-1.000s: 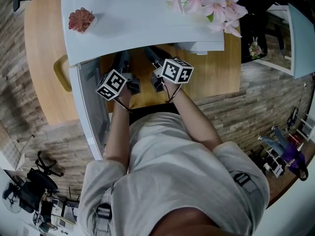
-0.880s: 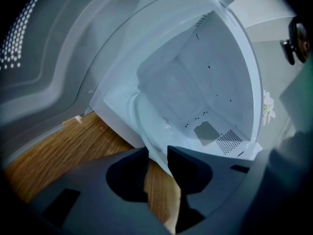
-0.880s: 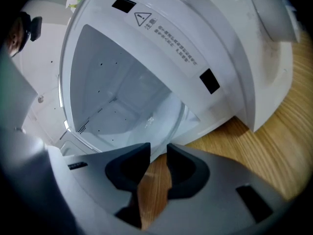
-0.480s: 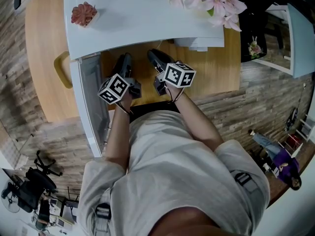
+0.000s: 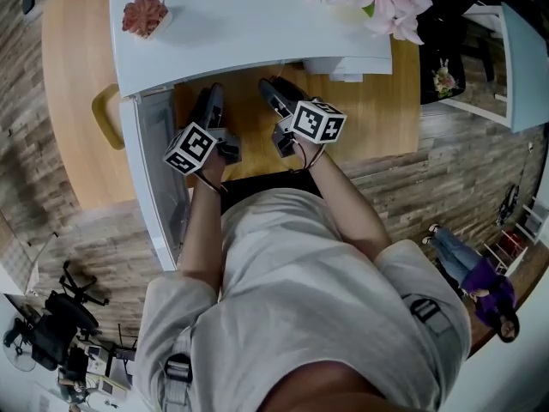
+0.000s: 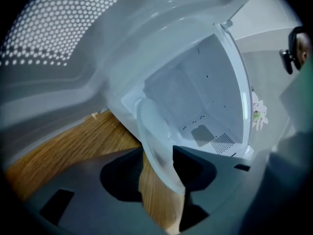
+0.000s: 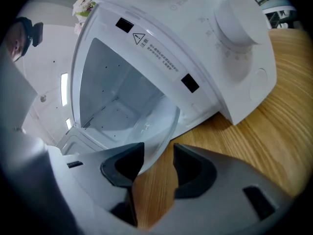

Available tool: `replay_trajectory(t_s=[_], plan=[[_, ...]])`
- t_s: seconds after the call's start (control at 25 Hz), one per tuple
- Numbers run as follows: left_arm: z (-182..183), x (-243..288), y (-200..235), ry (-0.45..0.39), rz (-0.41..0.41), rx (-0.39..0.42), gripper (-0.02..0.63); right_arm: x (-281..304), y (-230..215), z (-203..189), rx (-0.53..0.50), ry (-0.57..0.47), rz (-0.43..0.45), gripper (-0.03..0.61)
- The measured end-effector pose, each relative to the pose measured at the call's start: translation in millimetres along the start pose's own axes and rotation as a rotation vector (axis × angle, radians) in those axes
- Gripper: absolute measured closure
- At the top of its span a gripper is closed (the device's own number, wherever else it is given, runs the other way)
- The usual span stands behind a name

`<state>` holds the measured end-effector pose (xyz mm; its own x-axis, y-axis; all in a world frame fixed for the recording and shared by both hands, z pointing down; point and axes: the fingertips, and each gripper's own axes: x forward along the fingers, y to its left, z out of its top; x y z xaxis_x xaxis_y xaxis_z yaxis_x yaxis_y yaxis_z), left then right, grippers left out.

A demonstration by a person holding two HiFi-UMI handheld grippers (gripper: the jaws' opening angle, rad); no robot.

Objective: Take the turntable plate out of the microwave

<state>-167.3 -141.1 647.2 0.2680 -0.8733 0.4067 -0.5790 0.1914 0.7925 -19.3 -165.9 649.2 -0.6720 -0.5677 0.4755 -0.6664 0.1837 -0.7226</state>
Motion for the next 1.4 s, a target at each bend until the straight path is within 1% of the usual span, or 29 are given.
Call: replay_trajectory(t_s=[0.12, 0.24, 0.36, 0.44, 0.8, 0.96, 1.12, 1.4], plan=[[8.2, 8.4, -1.2, -0.013, -0.008, -0.008, 0.41, 6.2, -2.3, 9.5, 0.004, -0.019, -0.004, 0.387], [9.2, 14.5, 1.9, -0.009, 0.008, -0.016, 0.411, 13.6, -3.4, 15.8, 0.024, -0.031, -0.007, 0.393], [9.2, 16.0, 3.5, -0.007, 0.022, -0.007, 0.456, 17.1, -4.6, 17.5, 0.015, -0.025, -0.024, 0.428], [8.3, 15.3, 3.7, -0.008, 0.021, -0.013, 0.462, 16.2, -5.7, 16.8, 0.015, -0.023, -0.03, 0.43], [-0.5, -3.2, 8.0, 0.003, 0.055, -0.004, 0.462, 1.3, -3.6, 2.0, 0.027, 0.003, -0.037, 0.437], [-2.6, -11.3, 1.6, 0.002, 0.03, -0.004, 0.465, -6.2, 0.9, -1.2, 0.024, -0.003, -0.024, 0.437], [-5.2, -19.1, 4.3, 0.008, 0.039, 0.006, 0.465, -12.4, 3.7, -6.7, 0.021, 0.009, -0.02, 0.439], [-10.8, -23.8, 4.7, 0.009, 0.023, 0.02, 0.453, -21.6, 5.2, -14.5, 0.031, 0.001, -0.012, 0.446]])
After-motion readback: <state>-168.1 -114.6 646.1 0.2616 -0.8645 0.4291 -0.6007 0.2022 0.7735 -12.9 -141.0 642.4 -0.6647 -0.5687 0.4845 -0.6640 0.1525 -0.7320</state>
